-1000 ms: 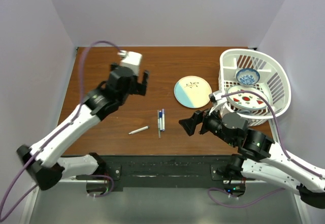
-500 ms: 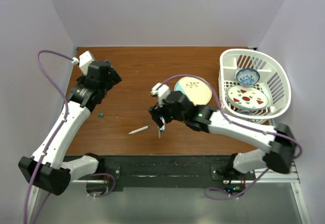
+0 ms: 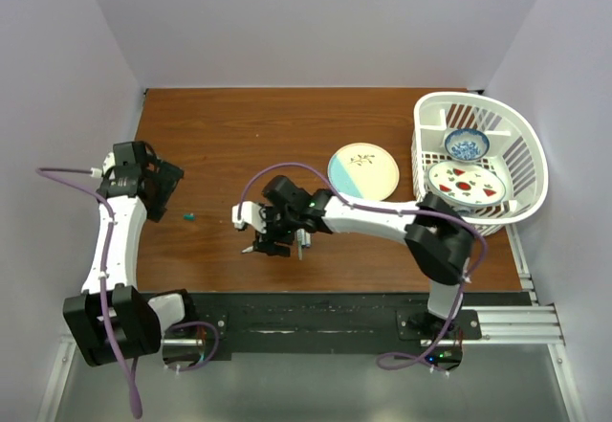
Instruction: Insert the pens into the pen caps
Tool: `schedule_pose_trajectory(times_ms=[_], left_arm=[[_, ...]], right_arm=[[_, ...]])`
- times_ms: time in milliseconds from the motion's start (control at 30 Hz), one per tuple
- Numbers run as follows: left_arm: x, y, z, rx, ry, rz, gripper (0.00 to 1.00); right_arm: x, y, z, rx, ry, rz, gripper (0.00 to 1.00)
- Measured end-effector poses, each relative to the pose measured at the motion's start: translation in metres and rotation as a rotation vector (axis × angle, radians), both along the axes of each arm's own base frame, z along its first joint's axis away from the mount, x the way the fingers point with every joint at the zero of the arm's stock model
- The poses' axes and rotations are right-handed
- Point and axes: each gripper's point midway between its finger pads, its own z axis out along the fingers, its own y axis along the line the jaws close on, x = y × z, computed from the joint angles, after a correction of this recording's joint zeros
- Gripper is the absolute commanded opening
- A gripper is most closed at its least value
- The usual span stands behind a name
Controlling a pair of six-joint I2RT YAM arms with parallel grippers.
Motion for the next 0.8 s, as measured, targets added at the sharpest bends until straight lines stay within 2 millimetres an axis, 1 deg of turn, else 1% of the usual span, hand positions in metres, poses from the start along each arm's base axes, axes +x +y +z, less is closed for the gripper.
schedule_pose_trajectory(times_ms=[67,133,233,367,500,600,633,733,767,800], left_arm=[[-0.004,0.000,-0.014,-0.032,0.030,0.003,0.95],[-0.008,0.000,-0.023,-0.055,0.040,0.007,0.95],[-0.014,0.001,-0.037,-0.089,0.057,0.023,0.95],[-0.021,0.007,-0.047,-0.119,0.070,0.061,0.95],[-0.022,0.015,-0.050,-0.138,0.069,0.098,0.94],[-0.020,0.018,-0.049,-0.140,0.058,0.106,0.94],[-0.020,0.018,-0.050,-0.140,0.056,0.107,0.94],[-0.020,0.018,-0.051,-0.140,0.058,0.108,0.93],[-0.020,0.018,-0.051,-0.140,0.059,0.109,0.92],[-0.020,0.018,-0.051,-0.139,0.059,0.112,0.92]], right_arm=[[0.001,0.012,-0.011,-0.012,0.013,0.043,0.66],[0.003,0.018,-0.022,-0.027,0.023,0.067,0.65],[0.004,0.020,-0.038,-0.061,0.039,0.082,0.65],[0.004,0.020,-0.053,-0.100,0.060,0.092,0.64],[0.005,0.023,-0.056,-0.104,0.061,0.099,0.62],[0.007,0.025,-0.056,-0.103,0.060,0.098,0.55],[0.007,0.026,-0.056,-0.104,0.059,0.098,0.50],[0.011,0.028,-0.057,-0.108,0.052,0.091,0.39],[0.012,0.028,-0.057,-0.109,0.051,0.090,0.28],[0.013,0.028,-0.057,-0.113,0.051,0.087,0.23]])
